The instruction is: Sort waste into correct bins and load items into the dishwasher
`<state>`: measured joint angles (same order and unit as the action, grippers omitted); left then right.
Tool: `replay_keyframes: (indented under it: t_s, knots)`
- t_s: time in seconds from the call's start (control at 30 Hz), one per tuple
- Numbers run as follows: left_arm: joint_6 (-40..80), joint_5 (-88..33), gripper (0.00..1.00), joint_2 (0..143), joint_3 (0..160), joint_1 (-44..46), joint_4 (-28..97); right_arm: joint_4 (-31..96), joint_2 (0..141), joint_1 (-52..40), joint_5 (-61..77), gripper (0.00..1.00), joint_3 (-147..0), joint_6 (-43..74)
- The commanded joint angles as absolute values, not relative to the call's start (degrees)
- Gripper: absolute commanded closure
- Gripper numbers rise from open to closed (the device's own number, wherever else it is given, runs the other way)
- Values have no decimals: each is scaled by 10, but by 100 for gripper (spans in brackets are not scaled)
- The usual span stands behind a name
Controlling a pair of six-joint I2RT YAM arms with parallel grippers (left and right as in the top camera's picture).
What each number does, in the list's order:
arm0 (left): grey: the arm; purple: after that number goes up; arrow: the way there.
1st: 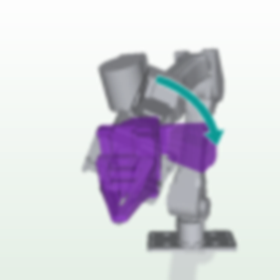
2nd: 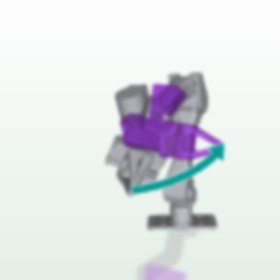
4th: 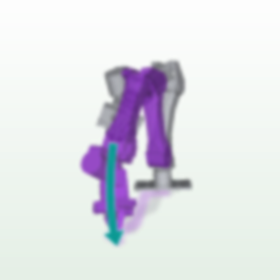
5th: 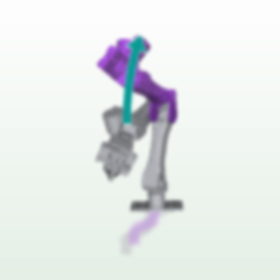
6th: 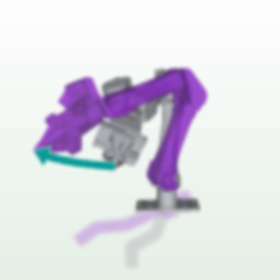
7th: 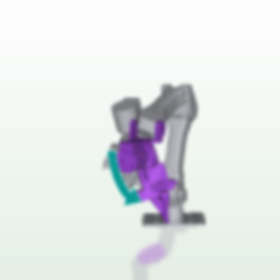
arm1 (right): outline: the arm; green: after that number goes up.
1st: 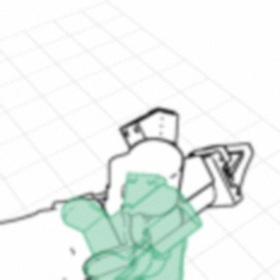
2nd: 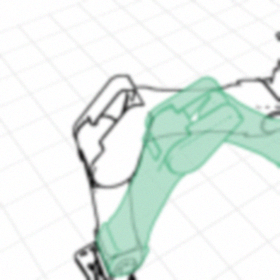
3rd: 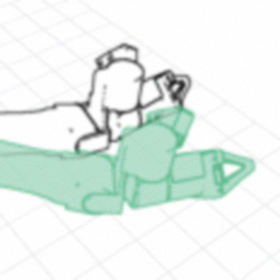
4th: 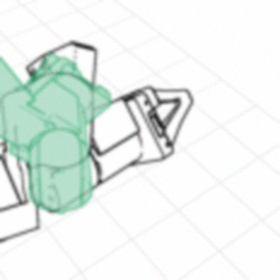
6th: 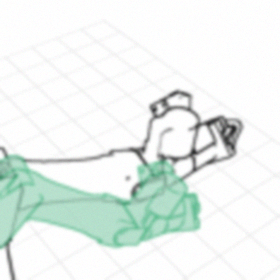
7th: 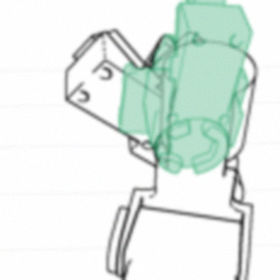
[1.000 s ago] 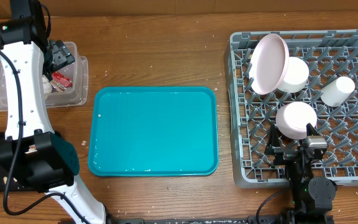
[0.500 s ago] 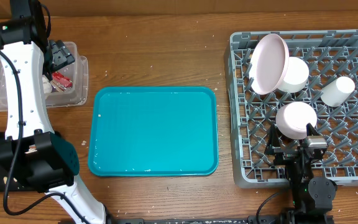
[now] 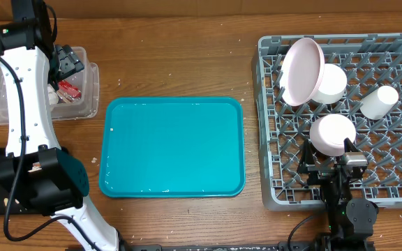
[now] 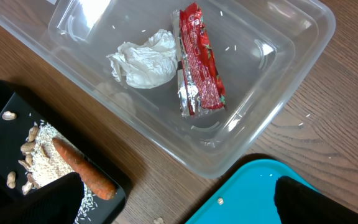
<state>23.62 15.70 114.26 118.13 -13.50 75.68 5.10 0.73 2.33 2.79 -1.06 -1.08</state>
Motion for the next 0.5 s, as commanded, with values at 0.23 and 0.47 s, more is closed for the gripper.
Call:
replay_keyframes:
  t_s: [0.23, 0.47]
  knots:
    - [227, 164, 0, 1127, 1190, -131, 808, 46, 2, 26, 31, 0, -5, -13]
    - [227, 75, 0, 1092, 1154, -117, 796, 46, 2, 26, 31, 0, -5, -13]
